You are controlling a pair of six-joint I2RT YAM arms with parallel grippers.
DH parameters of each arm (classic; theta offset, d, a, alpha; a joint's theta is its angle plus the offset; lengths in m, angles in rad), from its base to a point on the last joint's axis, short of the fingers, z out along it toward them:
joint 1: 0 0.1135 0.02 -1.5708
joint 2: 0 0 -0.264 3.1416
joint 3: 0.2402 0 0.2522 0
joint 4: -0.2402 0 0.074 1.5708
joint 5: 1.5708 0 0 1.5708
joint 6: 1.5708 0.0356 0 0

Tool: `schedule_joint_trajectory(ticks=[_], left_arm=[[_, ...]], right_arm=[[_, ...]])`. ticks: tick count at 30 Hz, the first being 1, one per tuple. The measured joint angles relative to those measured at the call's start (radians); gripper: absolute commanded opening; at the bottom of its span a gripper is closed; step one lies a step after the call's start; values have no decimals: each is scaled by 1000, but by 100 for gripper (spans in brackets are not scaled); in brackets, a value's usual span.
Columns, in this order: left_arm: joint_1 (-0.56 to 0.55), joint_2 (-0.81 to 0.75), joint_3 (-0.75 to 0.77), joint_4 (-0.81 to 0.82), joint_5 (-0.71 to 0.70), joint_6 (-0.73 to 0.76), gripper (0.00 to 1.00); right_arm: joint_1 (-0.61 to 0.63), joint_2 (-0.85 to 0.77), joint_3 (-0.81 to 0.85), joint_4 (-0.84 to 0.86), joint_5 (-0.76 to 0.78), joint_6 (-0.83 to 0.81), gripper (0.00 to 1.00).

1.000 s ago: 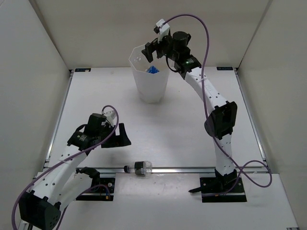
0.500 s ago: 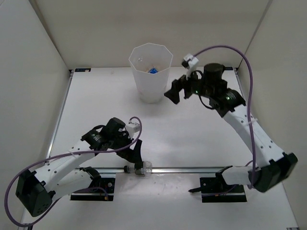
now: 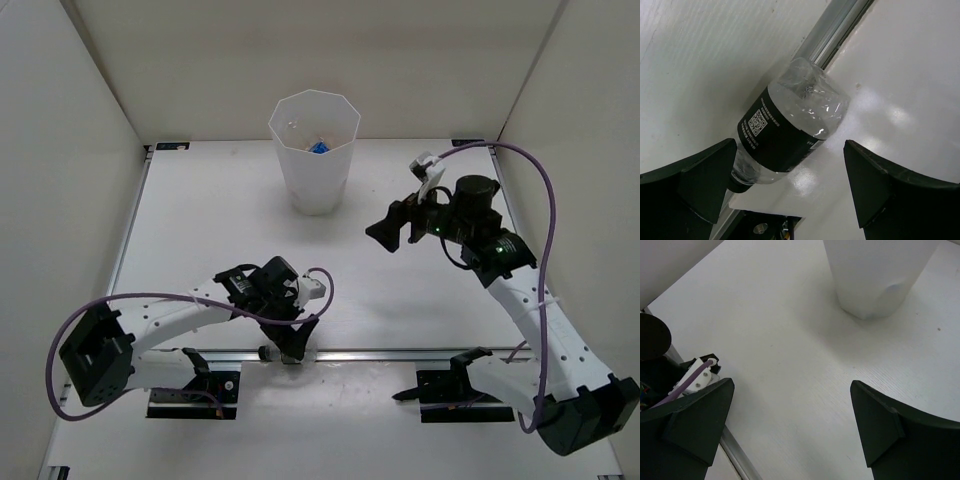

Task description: Put the plastic bottles in the bin

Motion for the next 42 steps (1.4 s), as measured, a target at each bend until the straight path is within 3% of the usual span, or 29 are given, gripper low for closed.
schedule_joint_trajectory(ticks=[8, 14, 16, 21, 24, 29, 31, 32, 33, 34, 36, 37, 38, 39, 41, 42], left_arm=[[-38, 47, -14, 48, -57, -22, 99], [-102, 175, -8, 54, -162, -64, 98], [-118, 177, -2, 57, -196, -75, 89], [-124, 198, 48, 29, -285, -85, 41], [-78, 190, 121, -4, -303, -79, 42], [3, 127, 342, -39, -333, -87, 51], [48, 103, 471, -10, -347, -98, 47], [76, 96, 530, 16, -364, -108, 56], [105, 93, 583, 57, -389, -120, 52], [133, 90, 628, 112, -422, -132, 43], [179, 85, 681, 252, -520, -148, 46], [192, 83, 688, 331, -571, -149, 35], [202, 87, 695, 419, -625, -146, 32], [212, 103, 713, 480, -666, -145, 34], [242, 184, 811, 569, -708, -146, 47], [269, 254, 896, 612, -714, -150, 46]], right_arm=[[-167, -100, -133, 103, -113, 71, 99], [-206, -126, -166, 153, -154, 98, 99], [-208, -127, -177, 176, -166, 105, 99], [-222, -130, -201, 204, -178, 125, 99], [-241, -132, -209, 216, -184, 137, 99], [-264, -139, -231, 226, -179, 144, 99], [-266, -138, -242, 210, -154, 142, 99], [-266, -135, -249, 196, -132, 137, 99], [-266, -132, -251, 181, -114, 132, 99], [-266, -127, -251, 162, -89, 126, 100], [-269, -117, -251, 127, -40, 111, 99], [-274, -114, -251, 112, -21, 102, 99], [-281, -110, -251, 93, 0, 92, 99], [-291, -108, -251, 78, 16, 85, 99], [-321, -102, -251, 51, 35, 70, 99], [-336, -100, -251, 38, 46, 64, 99]])
